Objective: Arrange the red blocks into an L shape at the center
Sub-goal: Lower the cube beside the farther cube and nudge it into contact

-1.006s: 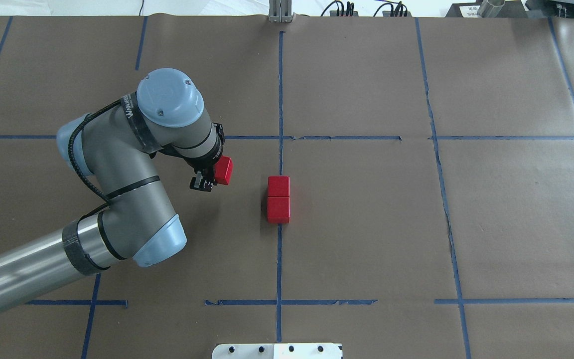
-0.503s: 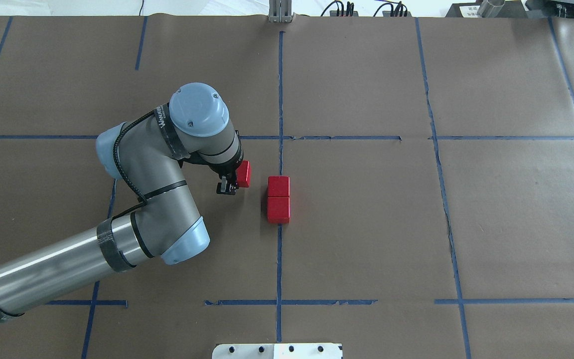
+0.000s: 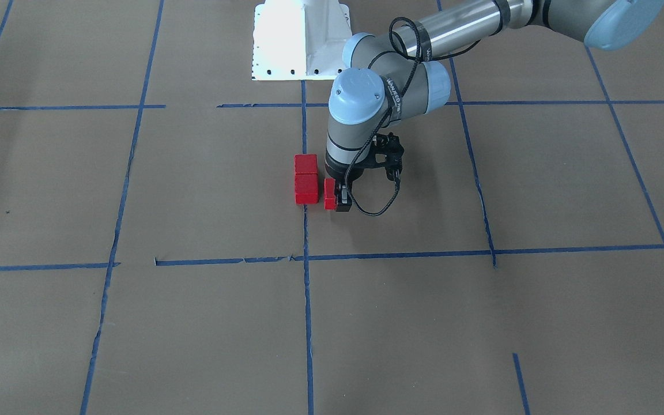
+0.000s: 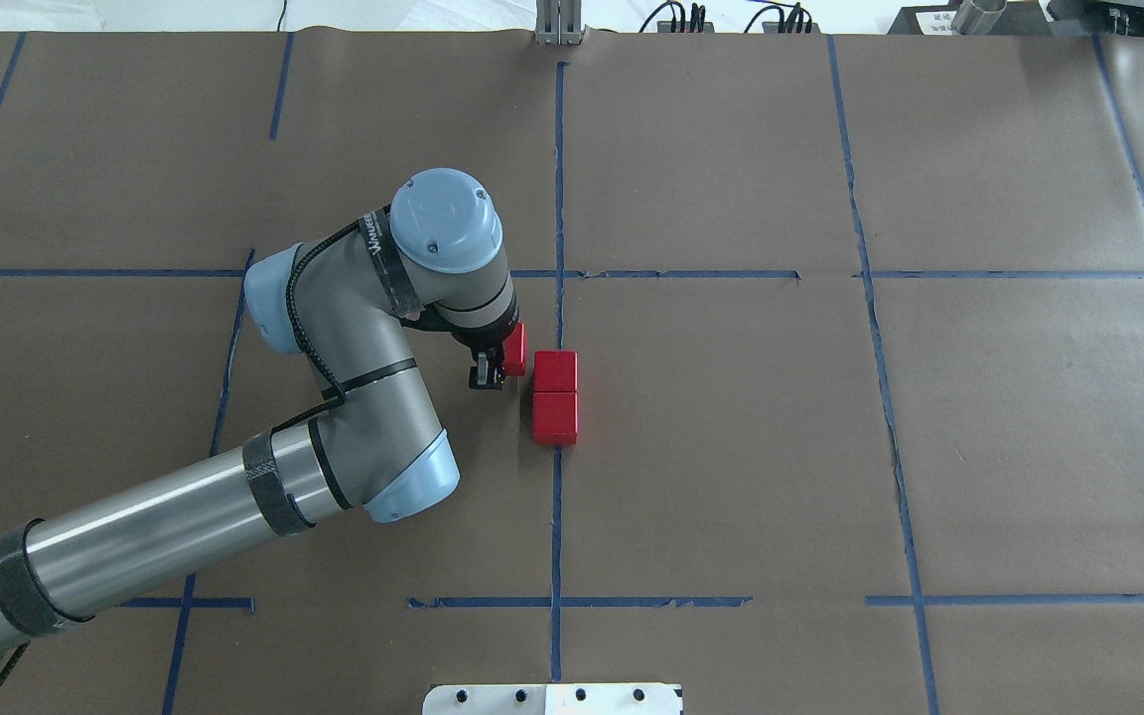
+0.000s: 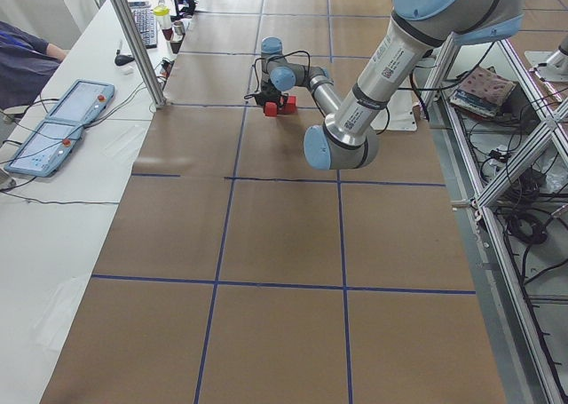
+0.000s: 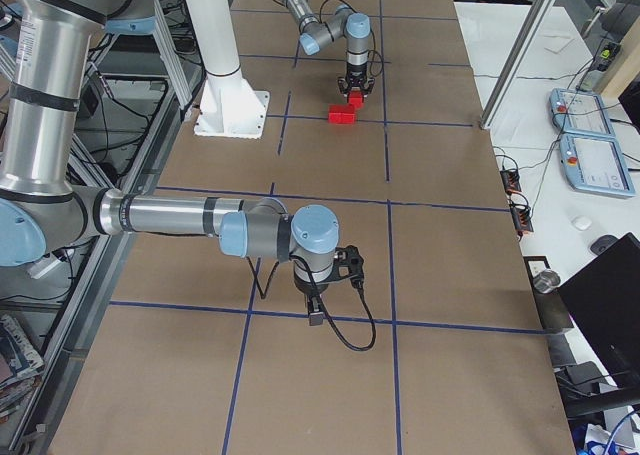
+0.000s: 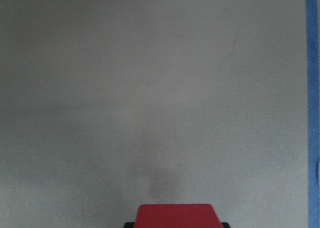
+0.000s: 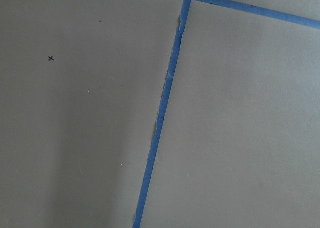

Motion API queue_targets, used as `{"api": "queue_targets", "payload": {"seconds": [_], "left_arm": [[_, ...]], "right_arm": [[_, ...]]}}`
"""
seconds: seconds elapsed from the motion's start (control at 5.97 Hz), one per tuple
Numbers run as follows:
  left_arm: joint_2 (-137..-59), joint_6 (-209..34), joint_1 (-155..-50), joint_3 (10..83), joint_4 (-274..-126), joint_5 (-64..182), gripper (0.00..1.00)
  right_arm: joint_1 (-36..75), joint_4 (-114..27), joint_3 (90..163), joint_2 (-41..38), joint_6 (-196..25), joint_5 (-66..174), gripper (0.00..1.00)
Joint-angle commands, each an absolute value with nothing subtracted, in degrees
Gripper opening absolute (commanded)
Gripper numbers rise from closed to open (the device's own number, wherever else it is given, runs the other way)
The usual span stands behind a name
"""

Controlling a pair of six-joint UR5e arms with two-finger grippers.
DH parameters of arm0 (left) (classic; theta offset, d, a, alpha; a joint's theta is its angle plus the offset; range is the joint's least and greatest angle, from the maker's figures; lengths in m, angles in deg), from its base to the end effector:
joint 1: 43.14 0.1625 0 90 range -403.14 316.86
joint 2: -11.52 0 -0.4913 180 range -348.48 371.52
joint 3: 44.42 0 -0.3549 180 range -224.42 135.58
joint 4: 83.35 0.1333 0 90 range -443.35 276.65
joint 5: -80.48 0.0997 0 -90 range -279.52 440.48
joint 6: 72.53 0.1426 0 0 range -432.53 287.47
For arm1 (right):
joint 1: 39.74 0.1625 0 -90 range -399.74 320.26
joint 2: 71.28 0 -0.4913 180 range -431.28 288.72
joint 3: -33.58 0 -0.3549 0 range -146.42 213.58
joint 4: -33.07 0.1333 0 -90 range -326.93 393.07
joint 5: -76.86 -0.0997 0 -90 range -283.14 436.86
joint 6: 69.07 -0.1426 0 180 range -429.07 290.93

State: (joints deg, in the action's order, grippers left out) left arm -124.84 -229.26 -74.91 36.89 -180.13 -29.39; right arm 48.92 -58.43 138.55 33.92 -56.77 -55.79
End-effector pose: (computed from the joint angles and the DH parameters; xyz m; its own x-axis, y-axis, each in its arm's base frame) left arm 0.6368 -0.4941 0.3106 -0.0292 -0.9981 -0.0538 0.6732 0.0201 -0.7392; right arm 0.0291 -0.3233 0.7459 0.7139 -0.2097 0.6681 0.1796 0.9770 0.1148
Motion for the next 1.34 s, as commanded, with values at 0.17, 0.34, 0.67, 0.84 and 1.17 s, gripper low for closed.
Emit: {"api": "queue_targets", "payload": {"seconds": [0.17, 0.34, 0.67, 0.84, 1.17], "left_arm": [[-124.71, -231.61, -73.90, 36.70, -180.11, -29.39, 0.15], [-124.71, -231.79, -73.29, 36.70, -180.11, -29.39, 0.17], [-124.71, -231.79, -73.20, 36.61, -180.11, -29.39, 0.25], [-124.71, -231.79, -73.02, 36.61, -180.11, -29.39, 0.29], [-124.62, -231.88, -73.02, 36.61, -180.11, -29.39, 0.34]], "right_arm": [[48.94, -58.43, 138.52, 33.92, -56.77, -55.68, 1.00], [48.95, -58.43, 138.52, 33.92, -56.77, -55.68, 1.00], [48.95, -58.43, 138.52, 33.92, -56.77, -55.68, 1.00], [48.95, -58.43, 138.52, 33.92, -56.77, -55.68, 1.00], [48.86, -58.43, 138.52, 33.92, -56.77, -55.68, 1.00]]}}
